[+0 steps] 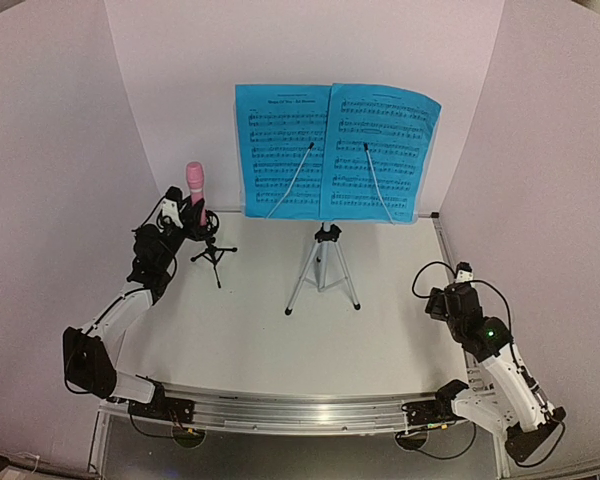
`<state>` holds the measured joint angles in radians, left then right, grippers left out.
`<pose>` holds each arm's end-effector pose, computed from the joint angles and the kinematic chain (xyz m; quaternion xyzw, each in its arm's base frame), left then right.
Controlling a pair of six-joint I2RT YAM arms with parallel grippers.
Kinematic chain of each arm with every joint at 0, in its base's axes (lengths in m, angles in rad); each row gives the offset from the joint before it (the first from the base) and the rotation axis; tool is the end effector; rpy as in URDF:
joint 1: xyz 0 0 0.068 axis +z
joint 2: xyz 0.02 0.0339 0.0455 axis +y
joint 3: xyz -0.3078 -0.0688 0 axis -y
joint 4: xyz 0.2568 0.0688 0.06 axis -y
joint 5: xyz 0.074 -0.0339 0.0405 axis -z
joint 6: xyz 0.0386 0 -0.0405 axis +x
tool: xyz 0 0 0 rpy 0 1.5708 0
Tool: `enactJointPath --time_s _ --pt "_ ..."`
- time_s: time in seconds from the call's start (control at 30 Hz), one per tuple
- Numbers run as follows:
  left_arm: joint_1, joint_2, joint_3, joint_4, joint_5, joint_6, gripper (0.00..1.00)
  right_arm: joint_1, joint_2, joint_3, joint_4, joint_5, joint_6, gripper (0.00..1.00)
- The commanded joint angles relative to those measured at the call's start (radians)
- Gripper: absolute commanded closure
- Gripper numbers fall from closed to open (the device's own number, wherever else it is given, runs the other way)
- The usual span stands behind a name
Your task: Set up the instrument practice props
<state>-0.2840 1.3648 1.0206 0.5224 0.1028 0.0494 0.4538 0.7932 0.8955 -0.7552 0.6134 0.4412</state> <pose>0.3153 -0.0962 0.4045 0.1452 0.6251 -0.1224 0.7571 0.1331 0.0402 0.3546 0.1284 0.8555 -0.0613 0.4979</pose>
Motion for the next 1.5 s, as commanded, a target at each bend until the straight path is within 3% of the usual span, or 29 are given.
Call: enactJointPath --time_s 0.0,0.13,0.23,0.4,0.53,0.7,0.8,0.93,1.0,1.1,1.27,1.4,1.47 --pt "0.007 -0.045 0.004 0.020 0.006 -0.011 0.55 -0.005 0.015 0.025 0.030 -0.016 -0.014 0.21" --pt "0.007 -0.069 -0.001 -0.011 0.018 -0.005 0.29 -0.006 0.030 0.030 0.034 -0.021 -0.021 0.21" --pt "0.007 -0.093 -0.006 -0.030 0.013 -0.010 0.20 -0.005 0.056 0.036 0.042 -0.030 -0.026 0.21" --pt "0.007 -0.160 0.018 -0.104 -0.014 -0.010 0.14 -0.005 0.169 0.074 0.065 -0.058 -0.079 0.20" --pt "0.019 -0.237 0.037 -0.162 -0.143 -0.004 0.11 -0.041 0.274 0.127 0.147 -0.086 -0.166 0.19" --pt "0.081 -0.336 0.018 -0.287 -0.201 -0.053 0.10 -0.278 0.408 0.157 0.286 -0.312 -0.183 0.20" --pt "0.173 -0.382 -0.007 -0.379 -0.230 -0.162 0.11 -0.397 0.462 0.135 0.380 -0.431 -0.163 0.20" --pt "0.323 -0.435 -0.095 -0.477 -0.260 -0.275 0.11 -0.475 0.466 0.020 0.597 -0.590 -0.196 0.20" --pt "0.376 -0.454 -0.157 -0.490 -0.245 -0.290 0.09 -0.483 0.420 -0.109 0.819 -0.691 -0.221 0.20" --pt "0.419 -0.427 -0.290 -0.485 -0.171 -0.245 0.05 -0.499 0.358 -0.301 1.116 -0.679 -0.215 0.18" --pt "0.429 -0.276 -0.387 -0.479 -0.106 -0.101 0.00 -0.522 0.375 -0.422 1.243 -0.782 -0.260 0.18" --pt "0.429 -0.183 -0.423 -0.462 0.041 -0.061 0.00 -0.534 0.378 -0.530 1.340 -0.742 -0.304 0.18" --pt "0.429 -0.151 -0.476 -0.401 0.128 0.078 0.00 -0.535 0.364 -0.595 1.378 -0.697 -0.322 0.18"
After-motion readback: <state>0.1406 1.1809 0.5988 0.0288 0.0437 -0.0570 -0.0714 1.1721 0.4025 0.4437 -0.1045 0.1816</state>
